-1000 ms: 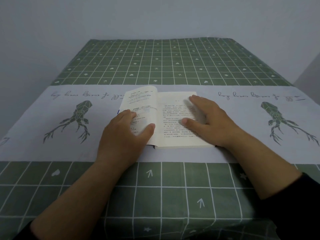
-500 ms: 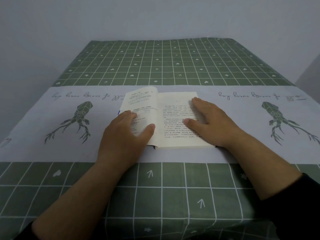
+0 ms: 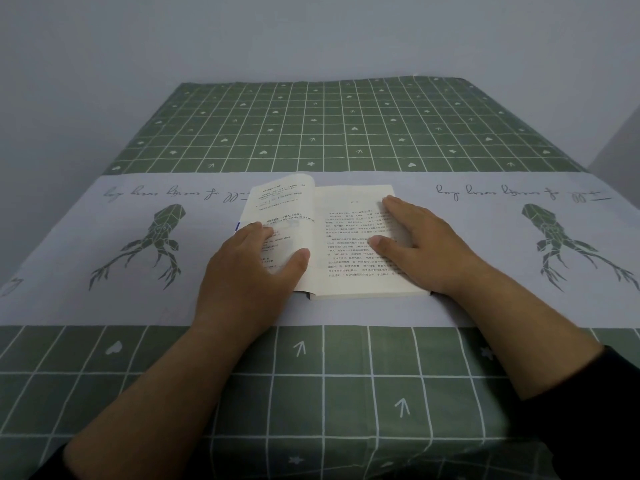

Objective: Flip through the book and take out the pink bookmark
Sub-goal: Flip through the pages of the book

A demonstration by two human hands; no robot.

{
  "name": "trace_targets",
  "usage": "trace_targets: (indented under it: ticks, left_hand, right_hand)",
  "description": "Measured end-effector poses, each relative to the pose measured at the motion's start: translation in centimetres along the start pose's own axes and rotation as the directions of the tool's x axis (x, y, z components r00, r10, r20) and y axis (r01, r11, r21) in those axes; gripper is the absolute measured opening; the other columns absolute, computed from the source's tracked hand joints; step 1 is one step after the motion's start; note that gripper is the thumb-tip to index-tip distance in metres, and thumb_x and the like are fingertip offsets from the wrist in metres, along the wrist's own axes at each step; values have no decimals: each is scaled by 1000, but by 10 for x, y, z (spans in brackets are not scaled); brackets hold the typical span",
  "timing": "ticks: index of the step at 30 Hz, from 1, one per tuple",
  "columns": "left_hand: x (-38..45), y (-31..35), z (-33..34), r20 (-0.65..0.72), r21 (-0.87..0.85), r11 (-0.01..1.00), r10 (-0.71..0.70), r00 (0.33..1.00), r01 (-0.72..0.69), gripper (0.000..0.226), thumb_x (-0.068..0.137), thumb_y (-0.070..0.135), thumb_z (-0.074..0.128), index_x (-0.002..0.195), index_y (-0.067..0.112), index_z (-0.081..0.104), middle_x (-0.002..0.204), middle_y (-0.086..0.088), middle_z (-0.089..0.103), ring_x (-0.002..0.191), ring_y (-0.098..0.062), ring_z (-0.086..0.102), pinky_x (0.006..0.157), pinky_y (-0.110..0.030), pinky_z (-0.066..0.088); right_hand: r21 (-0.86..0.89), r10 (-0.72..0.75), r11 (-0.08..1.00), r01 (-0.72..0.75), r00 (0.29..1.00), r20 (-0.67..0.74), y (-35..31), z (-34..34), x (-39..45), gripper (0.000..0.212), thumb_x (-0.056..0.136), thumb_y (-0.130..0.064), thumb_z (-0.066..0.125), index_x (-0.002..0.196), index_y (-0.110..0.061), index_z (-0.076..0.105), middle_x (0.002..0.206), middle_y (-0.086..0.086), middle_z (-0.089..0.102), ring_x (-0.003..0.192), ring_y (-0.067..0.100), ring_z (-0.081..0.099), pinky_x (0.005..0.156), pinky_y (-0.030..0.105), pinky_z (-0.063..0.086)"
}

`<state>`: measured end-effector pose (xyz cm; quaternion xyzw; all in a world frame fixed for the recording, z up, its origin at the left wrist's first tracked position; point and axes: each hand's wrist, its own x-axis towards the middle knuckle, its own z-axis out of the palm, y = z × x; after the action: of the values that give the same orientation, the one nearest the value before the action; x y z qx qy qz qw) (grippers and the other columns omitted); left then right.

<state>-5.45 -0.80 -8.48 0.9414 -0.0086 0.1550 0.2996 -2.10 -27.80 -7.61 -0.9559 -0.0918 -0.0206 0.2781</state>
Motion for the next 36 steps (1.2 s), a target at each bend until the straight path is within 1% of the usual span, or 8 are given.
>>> trace_targets:
  ticks: [10, 15, 22, 27, 29, 32, 34, 36]
  left_hand:
    - [-1, 1, -1, 1, -11, 1000, 2, 1000, -2, 74, 79, 68, 51, 135, 20, 54, 142, 5, 54, 124, -17, 50, 103, -40, 42]
    - [0, 0, 0, 0, -3, 1000, 6, 1000, -6, 74, 80, 68, 51, 135, 20, 53, 141, 4, 55, 124, -17, 51, 102, -40, 43]
    - [0, -1, 1, -3, -6, 1000, 3, 1000, -3, 73, 79, 69, 51, 133, 21, 54, 138, 6, 56, 121, -15, 51, 96, -35, 41]
    - [0, 0, 0, -1, -5, 1000, 3, 1000, -3, 74, 79, 69, 51, 134, 20, 54, 139, 5, 56, 122, -17, 51, 99, -37, 42]
    - [-1, 0, -1, -2, -5, 1000, 4, 1000, -4, 74, 78, 69, 51, 134, 20, 54, 139, 5, 56, 122, -17, 51, 99, -37, 42]
    - [-1, -1, -2, -9, -9, 1000, 2, 1000, -2, 73, 79, 68, 53, 133, 20, 55, 137, 5, 57, 121, -17, 52, 96, -34, 41]
    - [1, -1, -1, -9, -10, 1000, 0, 1000, 0, 73, 79, 68, 54, 134, 19, 55, 138, 4, 57, 122, -18, 51, 98, -37, 42]
    - [1, -1, 0, -6, -10, 1000, 3, 1000, -3, 73, 80, 68, 55, 134, 19, 54, 138, 3, 56, 122, -18, 52, 98, -38, 44]
  right_hand:
    - [88, 34, 996, -33, 999, -20, 0, -1, -1, 76, 93, -56, 62, 159, -32, 32, 163, -4, 38, 150, 18, 32, 122, 42, 28]
    - [146, 43, 989, -35, 998, -53, -1, 0, -4, 69, 92, -49, 68, 154, -34, 42, 153, -3, 42, 142, 16, 40, 115, 31, 29]
    - [278, 6, 960, 16, 997, -81, -7, -4, -9, 62, 84, -50, 72, 143, -39, 55, 130, -5, 47, 133, 23, 46, 115, 49, 39]
    - [396, -75, 912, 105, 993, -91, -21, -10, -17, 28, 93, -54, 52, 111, -75, 57, 112, -43, 57, 126, 7, 47, 100, 24, 34]
    - [415, -124, 897, 154, 987, -99, -29, -14, -19, 30, 101, -47, 44, 116, -67, 61, 115, -36, 63, 120, 10, 49, 96, 24, 36]
    - [403, -241, 871, 280, 959, -147, -35, -16, -20, 43, 107, -36, 34, 120, -20, 72, 108, 8, 73, 97, 19, 57, 90, 23, 40]
    - [401, -248, 869, 290, 956, -154, -39, -16, -21, 39, 108, -34, 31, 120, -32, 68, 106, -19, 73, 98, 0, 58, 91, 11, 36]
    - [415, -226, 872, 261, 965, -132, -38, -14, -21, 37, 108, -39, 31, 131, -41, 60, 110, -33, 68, 113, -6, 56, 106, 14, 34]
